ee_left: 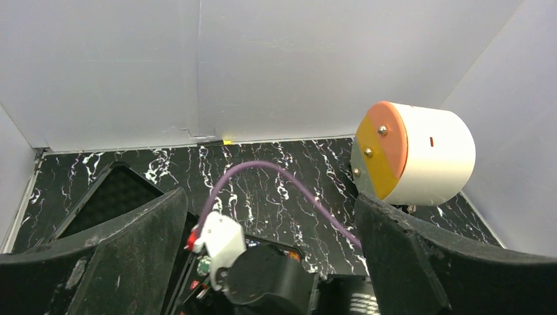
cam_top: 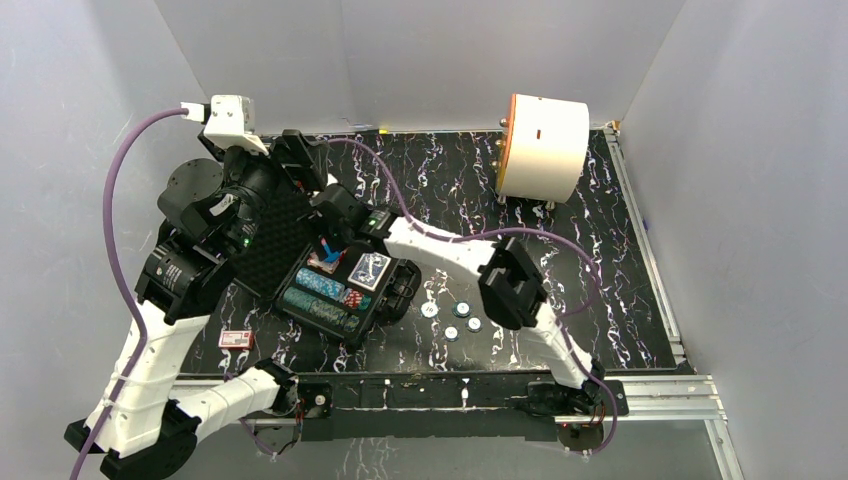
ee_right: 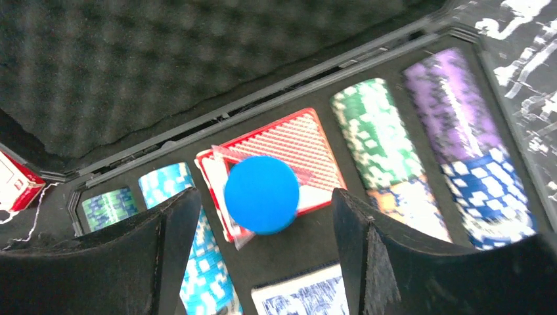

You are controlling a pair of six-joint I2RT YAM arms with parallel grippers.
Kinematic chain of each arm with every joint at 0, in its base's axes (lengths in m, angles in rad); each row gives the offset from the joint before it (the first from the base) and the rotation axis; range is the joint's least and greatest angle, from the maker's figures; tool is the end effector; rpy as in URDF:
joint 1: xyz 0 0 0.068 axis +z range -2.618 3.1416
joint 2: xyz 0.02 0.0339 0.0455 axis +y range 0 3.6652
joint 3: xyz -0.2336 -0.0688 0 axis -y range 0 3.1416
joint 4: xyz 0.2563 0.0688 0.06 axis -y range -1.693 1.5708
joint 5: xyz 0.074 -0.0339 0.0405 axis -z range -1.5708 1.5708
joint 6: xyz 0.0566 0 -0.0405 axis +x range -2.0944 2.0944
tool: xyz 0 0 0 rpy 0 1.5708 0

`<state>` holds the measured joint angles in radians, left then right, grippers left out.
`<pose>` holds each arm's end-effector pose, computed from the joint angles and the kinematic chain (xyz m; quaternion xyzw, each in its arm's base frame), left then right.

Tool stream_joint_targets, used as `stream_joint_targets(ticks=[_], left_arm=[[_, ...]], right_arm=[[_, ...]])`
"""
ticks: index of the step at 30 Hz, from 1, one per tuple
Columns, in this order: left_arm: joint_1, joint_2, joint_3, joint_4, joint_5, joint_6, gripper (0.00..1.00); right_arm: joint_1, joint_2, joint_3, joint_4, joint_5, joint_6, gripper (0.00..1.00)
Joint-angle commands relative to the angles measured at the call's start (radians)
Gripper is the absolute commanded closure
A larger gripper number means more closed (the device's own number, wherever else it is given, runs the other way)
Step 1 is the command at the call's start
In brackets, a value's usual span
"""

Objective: Pack up texas hold em set

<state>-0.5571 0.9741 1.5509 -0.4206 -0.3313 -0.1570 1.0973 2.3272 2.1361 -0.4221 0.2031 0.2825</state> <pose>0.1768 -0.0884 0.5166 0.0045 0.6530 -0.1616 0.7399 0.2606 0.4836 0.2191 -0.3070 0.8292 0.2223 0.4108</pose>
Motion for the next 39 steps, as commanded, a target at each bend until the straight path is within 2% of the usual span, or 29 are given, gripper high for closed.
stream_joint_targets(ticks=[1,6,13,16,19,22,28,35,39], left_arm=[[0.005,-0.013,0.015,0.002,-0.002,0.004,0.02],[0.005,-0.026,-0.01,-0.006,-0.005,-0.003,0.02],[0.005,-0.037,-0.081,-0.02,-0.029,-0.012,0.02],[0.005,-0.044,-0.132,-0.019,-0.009,-0.031,0.02],[0.005,-0.046,-0.187,-0.008,0.011,-0.062,0.02],[0.005,-0.046,-0.245,0.002,0.024,-0.139,0.02],[0.005,-0.054,-0.37,0.029,0.052,-0.254,0.02],[0.006,-0.049,-0.412,0.032,0.071,-0.282,0.02],[0.005,-0.044,-0.417,0.032,0.072,-0.281,0.02]], right_arm=[[-0.049,-0.219,-0.127,0.091,0.059,0.076,0.19],[-0.108,-0.415,-0.446,0.121,0.16,0.139,0.19],[-0.246,-0.704,-0.81,0.02,0.334,0.285,0.19],[-0.325,-0.782,-0.916,-0.079,0.381,0.348,0.15],[-0.413,-0.832,-1.024,-0.121,0.388,0.4,0.06],[-0.47,-0.862,-1.106,-0.137,0.404,0.438,0.02],[-0.564,-0.877,-1.218,-0.128,0.389,0.501,0.02],[-0.635,-0.869,-1.303,-0.08,0.314,0.523,0.02],[-0.664,-0.868,-1.346,0.0,0.26,0.483,0.07]])
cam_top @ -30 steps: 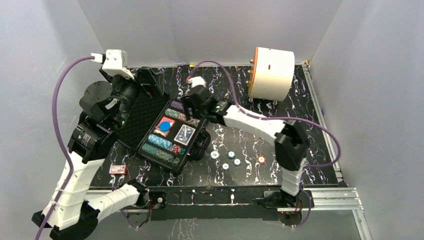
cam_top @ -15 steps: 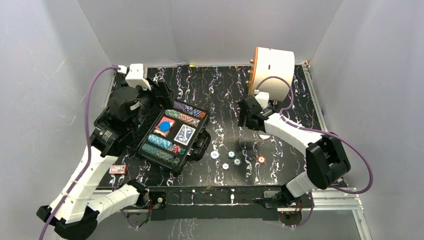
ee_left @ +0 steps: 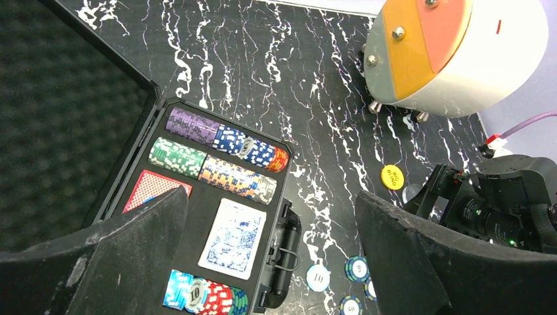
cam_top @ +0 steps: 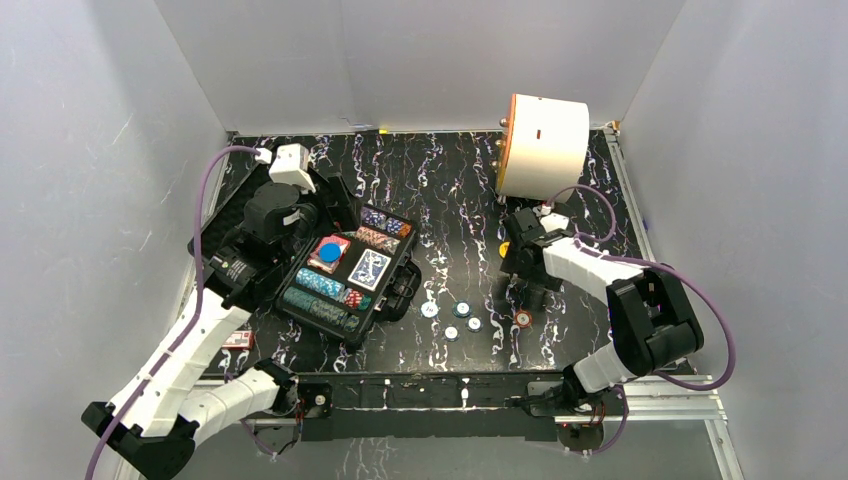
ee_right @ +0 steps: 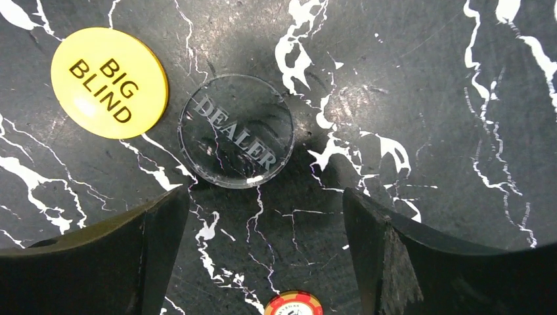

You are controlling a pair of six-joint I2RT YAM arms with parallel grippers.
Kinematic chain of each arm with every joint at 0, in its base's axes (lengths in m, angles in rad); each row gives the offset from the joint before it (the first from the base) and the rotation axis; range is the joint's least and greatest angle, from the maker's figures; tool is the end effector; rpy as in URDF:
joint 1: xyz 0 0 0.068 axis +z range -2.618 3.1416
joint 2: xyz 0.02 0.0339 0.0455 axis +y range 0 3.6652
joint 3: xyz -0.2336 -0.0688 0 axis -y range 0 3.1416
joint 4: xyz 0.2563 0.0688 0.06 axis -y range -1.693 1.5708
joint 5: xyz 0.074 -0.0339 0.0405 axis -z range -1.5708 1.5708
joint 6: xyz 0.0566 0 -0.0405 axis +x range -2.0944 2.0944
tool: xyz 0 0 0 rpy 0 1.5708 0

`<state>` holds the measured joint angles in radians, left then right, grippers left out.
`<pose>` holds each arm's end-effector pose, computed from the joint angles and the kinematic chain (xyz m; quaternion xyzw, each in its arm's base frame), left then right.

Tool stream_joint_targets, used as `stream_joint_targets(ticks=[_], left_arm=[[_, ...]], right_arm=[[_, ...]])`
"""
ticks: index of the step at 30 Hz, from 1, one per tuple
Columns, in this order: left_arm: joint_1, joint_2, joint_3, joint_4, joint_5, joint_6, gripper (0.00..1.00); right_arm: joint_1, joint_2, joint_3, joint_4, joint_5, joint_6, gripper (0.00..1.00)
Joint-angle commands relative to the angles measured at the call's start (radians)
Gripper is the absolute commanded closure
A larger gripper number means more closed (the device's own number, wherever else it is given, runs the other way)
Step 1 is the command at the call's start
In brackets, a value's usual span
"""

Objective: Pack up texas hold em set

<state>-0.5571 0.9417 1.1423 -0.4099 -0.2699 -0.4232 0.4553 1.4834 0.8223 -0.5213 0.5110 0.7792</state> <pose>0.2181 -0.1180 0.3855 -0.0330 0.7740 -0.2013 0.5994 0.2686 0.1007 0.1220 0.2012 0.9291 -0.0941 0.2958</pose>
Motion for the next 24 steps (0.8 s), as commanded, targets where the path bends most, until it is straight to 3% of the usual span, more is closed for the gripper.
stream_joint_targets(ticks=[1,15,20,24], left_arm=[[0.005,-0.011,-0.009,0.022,0.012,-0.015,0.02],[0.006,0.008,0.001,0.028,0.003,0.011,0.02],[0.005,0.019,0.008,0.022,-0.006,0.011,0.02],[0.005,0.022,0.011,0.006,-0.019,0.007,0.02]], right_arm=[[-0.028,-0.022,-0.044,0.126,-0.058,-0.029,0.09],[-0.097,0.08,-0.061,0.224,-0.048,-0.079,0.2],[-0.101,0.092,-0.032,0.23,-0.058,-0.124,0.44],[-0.1,0.034,-0.002,0.197,-0.104,-0.149,0.52]])
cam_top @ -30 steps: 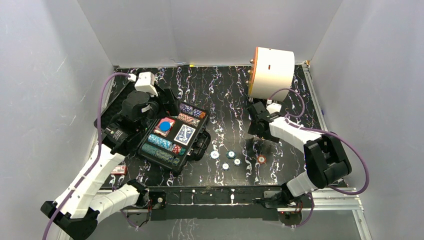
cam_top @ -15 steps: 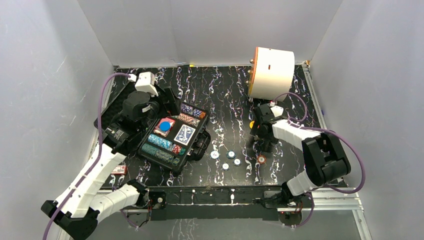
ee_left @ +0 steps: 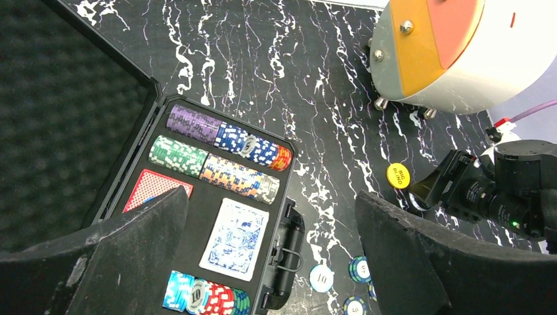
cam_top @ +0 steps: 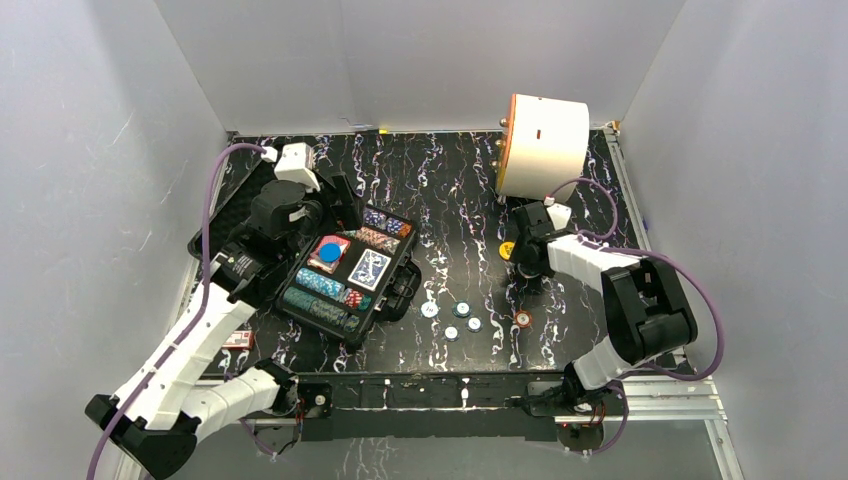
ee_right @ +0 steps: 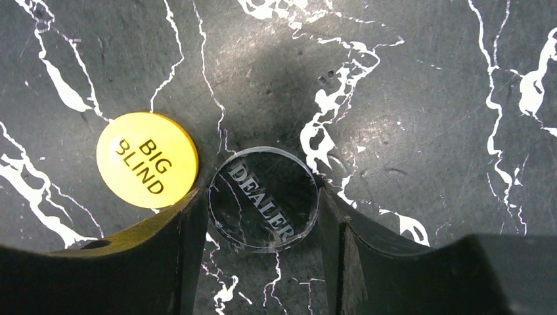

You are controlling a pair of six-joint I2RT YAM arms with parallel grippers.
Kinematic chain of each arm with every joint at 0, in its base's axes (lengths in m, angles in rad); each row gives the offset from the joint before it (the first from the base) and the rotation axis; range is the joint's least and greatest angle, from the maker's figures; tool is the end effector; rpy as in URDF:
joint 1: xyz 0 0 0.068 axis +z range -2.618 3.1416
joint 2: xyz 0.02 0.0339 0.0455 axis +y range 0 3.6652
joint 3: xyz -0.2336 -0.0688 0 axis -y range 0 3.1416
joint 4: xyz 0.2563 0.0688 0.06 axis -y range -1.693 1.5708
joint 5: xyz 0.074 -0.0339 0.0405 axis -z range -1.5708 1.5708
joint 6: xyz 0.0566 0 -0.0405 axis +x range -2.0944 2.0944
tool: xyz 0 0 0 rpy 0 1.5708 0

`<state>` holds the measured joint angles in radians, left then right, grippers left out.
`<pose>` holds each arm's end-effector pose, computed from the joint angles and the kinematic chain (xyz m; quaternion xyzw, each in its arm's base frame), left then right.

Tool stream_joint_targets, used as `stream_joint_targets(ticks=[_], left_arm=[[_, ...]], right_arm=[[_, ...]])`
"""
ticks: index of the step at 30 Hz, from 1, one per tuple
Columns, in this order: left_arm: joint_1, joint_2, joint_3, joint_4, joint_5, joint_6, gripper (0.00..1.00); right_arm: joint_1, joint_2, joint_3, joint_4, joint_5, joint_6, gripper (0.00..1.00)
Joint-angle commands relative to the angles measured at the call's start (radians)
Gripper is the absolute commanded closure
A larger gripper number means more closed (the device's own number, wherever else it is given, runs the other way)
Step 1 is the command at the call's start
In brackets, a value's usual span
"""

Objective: Pack up texas hold em set

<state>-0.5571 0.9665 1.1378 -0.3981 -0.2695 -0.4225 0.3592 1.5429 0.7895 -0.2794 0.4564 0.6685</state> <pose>0.2243 -0.1220 0.3796 -0.0313 0.7794 -0.1975 0.5938 0.2947 0.0840 0.1083 0.2041 0.9186 -0.0627 0.3326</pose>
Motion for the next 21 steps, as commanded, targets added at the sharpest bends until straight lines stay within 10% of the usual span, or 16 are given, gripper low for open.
stream_joint_targets(ticks=[1,21], left_arm=[[0.006,-0.006,0.013,-0.005,-0.029,0.005,0.02],[0.005,-0.098,0.155,0.015,-0.192,0.162,0.02]], right_arm=[[-0.001,-0.045,0.04,-0.057,-0.061,-0.039,0.52],[0.546,0.039,0.51,-0.057,-0.05,-0.129,0.5]])
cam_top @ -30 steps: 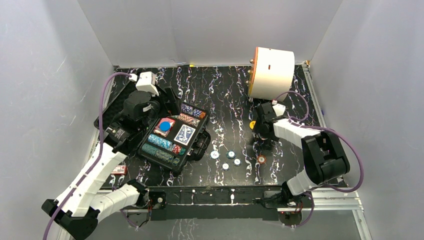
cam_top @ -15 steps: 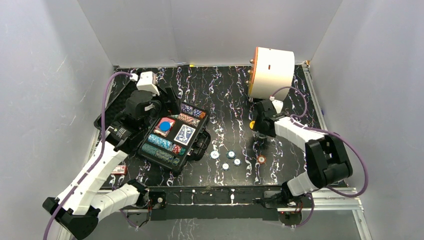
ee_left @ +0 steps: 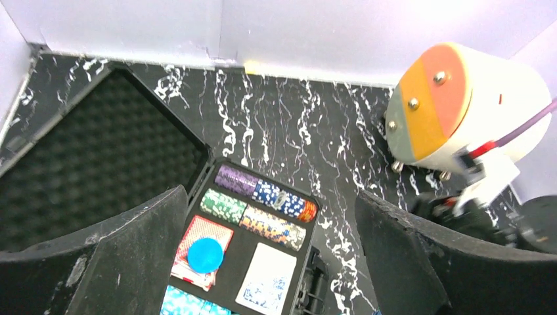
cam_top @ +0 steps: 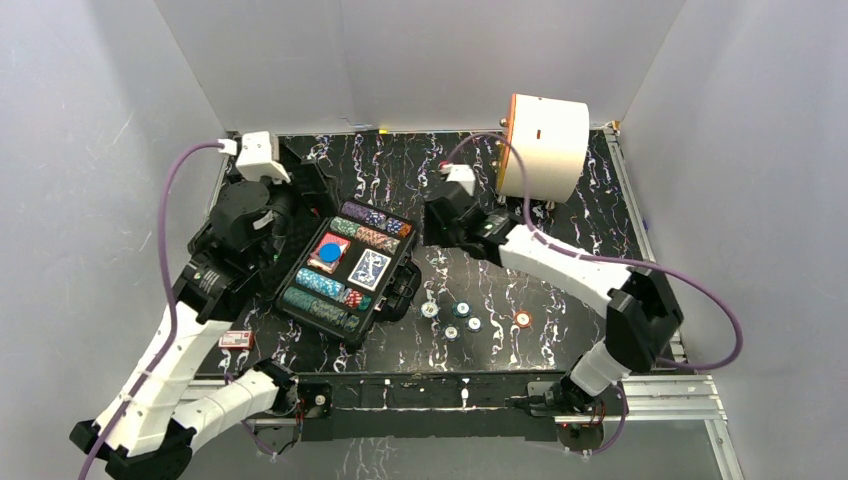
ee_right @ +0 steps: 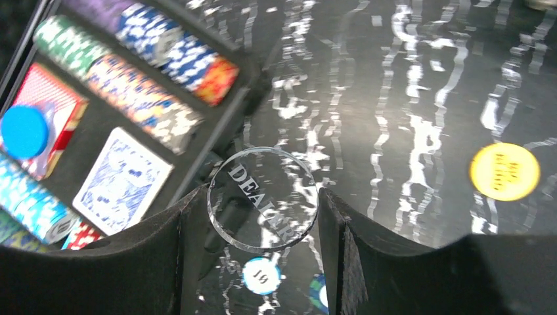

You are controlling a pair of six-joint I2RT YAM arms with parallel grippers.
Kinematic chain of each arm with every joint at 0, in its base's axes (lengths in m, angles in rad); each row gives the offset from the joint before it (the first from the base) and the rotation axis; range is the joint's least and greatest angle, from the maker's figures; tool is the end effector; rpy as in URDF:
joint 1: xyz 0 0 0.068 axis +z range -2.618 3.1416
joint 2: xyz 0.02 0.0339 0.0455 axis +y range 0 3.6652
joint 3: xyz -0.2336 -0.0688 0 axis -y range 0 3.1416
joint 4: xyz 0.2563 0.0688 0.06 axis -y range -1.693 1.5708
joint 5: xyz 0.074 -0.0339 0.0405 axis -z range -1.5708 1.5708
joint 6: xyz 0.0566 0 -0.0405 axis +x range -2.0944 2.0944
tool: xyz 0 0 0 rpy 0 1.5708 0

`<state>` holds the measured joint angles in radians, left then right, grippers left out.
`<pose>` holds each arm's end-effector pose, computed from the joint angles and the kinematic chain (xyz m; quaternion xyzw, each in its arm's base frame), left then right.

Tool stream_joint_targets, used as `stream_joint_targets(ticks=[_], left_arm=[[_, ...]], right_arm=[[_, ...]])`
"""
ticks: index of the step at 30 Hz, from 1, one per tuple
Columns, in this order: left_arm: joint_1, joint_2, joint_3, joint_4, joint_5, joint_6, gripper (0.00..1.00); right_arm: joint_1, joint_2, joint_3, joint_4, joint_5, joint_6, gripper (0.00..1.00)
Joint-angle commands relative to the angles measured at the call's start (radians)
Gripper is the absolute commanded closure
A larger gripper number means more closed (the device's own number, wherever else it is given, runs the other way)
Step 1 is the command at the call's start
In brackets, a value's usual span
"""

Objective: Pack up texas hold em set

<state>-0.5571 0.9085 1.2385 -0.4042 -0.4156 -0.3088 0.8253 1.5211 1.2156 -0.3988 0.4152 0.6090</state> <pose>0.2029 -0.0995 0.4282 -0.0505 0.7289 -0.1421 0.6678 0.2655 0.2540 0.2455 -0.0098 0.8923 0.1290 0.4326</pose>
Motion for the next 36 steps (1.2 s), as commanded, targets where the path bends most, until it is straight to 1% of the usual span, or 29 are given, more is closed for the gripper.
stream_joint_targets(ticks=[1,3,7,11,18,23,25,27,29,36], left_arm=[[0.005,-0.045,0.066,0.015,-0.047,0.052,0.02],[0.006,-0.056,0.074,0.005,-0.05,0.052,0.02],[0.005,-0.082,0.065,-0.002,-0.063,0.057,0.02],[0.005,-0.095,0.058,-0.014,-0.072,0.065,0.02],[0.005,-0.105,0.07,-0.025,-0.076,0.092,0.02],[0.005,-0.109,0.072,-0.041,-0.083,0.094,0.02],[0.005,-0.111,0.072,-0.044,-0.083,0.094,0.02],[0.006,-0.111,0.075,-0.047,-0.084,0.096,0.02],[0.005,-0.109,0.077,-0.05,-0.084,0.096,0.02],[0.005,-0.094,0.088,-0.05,-0.07,0.086,0.01]], right_arm=[[0.102,0.081,0.099,0.084,-0.019,-0.085,0.5],[0.149,0.126,0.136,0.102,-0.022,-0.111,0.5],[0.223,0.228,0.234,0.085,-0.029,-0.129,0.5],[0.265,0.327,0.302,0.066,-0.039,-0.122,0.49],[0.283,0.466,0.422,0.01,-0.063,-0.108,0.47],[0.284,0.517,0.479,-0.023,-0.036,-0.108,0.44],[0.284,0.532,0.51,-0.053,-0.026,-0.106,0.4],[0.284,0.531,0.515,-0.073,-0.015,-0.097,0.32],[0.283,0.513,0.504,-0.069,-0.013,-0.091,0.27],[0.282,0.43,0.475,-0.052,-0.004,-0.085,0.16]])
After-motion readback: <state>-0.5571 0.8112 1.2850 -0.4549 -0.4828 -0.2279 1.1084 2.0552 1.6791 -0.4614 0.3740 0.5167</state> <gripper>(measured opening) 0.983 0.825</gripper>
